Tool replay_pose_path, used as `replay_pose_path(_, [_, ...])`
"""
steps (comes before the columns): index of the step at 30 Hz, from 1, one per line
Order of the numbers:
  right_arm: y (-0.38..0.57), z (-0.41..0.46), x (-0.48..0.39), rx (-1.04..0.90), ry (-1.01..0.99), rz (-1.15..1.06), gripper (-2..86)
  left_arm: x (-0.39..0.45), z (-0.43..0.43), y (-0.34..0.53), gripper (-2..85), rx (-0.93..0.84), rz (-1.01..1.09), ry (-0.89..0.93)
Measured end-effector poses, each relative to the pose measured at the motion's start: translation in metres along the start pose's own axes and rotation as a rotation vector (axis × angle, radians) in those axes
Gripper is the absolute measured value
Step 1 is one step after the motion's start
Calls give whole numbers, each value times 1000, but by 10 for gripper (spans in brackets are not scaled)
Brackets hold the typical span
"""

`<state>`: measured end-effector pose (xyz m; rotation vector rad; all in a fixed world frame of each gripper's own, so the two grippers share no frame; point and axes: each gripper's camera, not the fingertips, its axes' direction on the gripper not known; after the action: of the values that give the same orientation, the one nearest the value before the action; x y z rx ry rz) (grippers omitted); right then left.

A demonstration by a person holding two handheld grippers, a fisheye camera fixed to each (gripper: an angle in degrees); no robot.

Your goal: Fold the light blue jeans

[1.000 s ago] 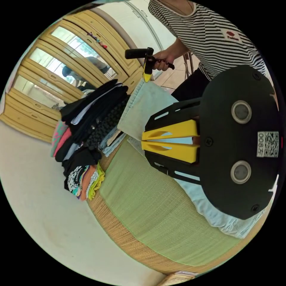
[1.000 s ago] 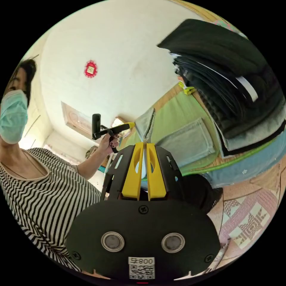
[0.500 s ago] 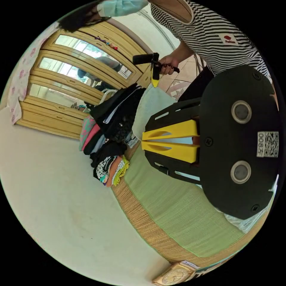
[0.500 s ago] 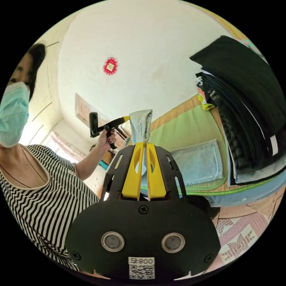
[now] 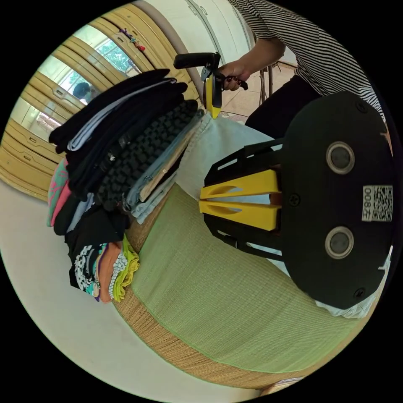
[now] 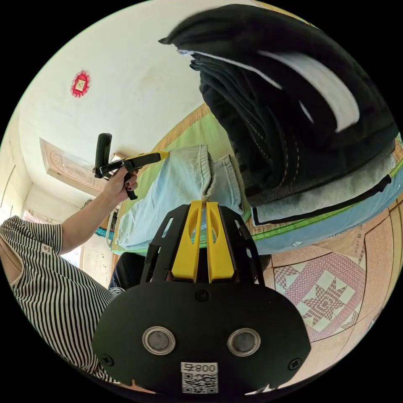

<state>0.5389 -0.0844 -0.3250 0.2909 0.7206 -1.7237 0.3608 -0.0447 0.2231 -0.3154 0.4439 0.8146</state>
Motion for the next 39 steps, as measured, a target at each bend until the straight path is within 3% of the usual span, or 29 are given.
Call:
replay_pose_path(2, [-2, 21, 13, -48, 18, 36, 13, -9, 27, -7, 17, -116, -30, 13])
replay_pose_path(10, [-14, 48, 30, -49, 10, 82, 13, -15, 56, -51, 63, -79, 3, 132])
replay_pose_path(15, [-23, 61, 33, -44, 11, 81, 14, -13, 88, -78, 41, -197, 78, 104])
replay_pose_path(23, [-30, 64, 15, 46, -3, 20, 14, -26, 59, -74, 14, -23, 101, 125])
replay_pose_path(30, [-42, 115, 36, 13, 33, 95, 15, -54, 108, -73, 13, -158, 46, 77])
replay_pose_path(39, [-46, 154, 35, 22, 27, 125, 14, -84, 118, -50, 17, -155, 48, 95])
